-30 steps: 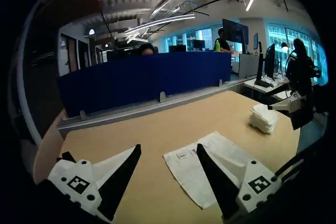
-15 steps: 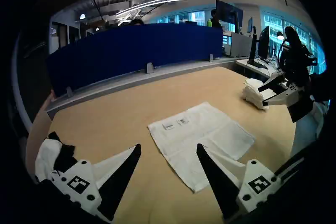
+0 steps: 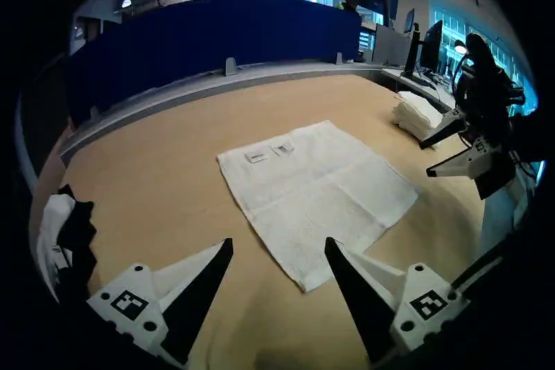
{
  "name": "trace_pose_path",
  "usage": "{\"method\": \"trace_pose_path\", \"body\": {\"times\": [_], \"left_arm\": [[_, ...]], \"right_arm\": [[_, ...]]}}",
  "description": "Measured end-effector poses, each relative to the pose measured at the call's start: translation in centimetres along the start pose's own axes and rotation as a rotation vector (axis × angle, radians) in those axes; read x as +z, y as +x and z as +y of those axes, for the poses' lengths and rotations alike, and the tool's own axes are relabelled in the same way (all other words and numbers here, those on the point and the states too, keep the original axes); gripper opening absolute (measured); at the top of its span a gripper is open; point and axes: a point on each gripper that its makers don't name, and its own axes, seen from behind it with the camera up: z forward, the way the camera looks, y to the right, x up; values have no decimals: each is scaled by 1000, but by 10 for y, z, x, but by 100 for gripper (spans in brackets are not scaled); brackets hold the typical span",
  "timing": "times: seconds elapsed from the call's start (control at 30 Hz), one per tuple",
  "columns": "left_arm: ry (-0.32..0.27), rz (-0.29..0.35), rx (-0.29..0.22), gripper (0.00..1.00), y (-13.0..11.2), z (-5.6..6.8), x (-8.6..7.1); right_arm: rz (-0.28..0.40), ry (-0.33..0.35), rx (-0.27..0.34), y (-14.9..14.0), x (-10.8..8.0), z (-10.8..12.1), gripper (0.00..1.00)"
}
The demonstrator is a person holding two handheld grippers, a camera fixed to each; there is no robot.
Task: Fold towel
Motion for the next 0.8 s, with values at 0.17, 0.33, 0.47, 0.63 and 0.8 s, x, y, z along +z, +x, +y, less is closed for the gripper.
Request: {"method": "trace_pose_path", "body": {"times": [0.17, 0.33, 0.47, 0.63, 0.8], "left_arm": [[-8, -52, 14, 98, -21, 5, 6], [-36, -103, 2, 98, -38, 15, 7], [-46, -131, -24, 98, -45, 20, 11], [-39, -152, -22, 96, -49, 25, 14], [-37, -172, 15, 81, -55, 33, 16]], "right_arm": [[-34, 9, 9, -20, 7, -4, 100], [-65, 7, 22, -35, 13, -4, 99], [-82, -6, 28, -46, 17, -2, 95], [-94, -13, 39, -55, 20, -1, 86], [-104, -15, 42, -62, 22, -3, 75]]}}
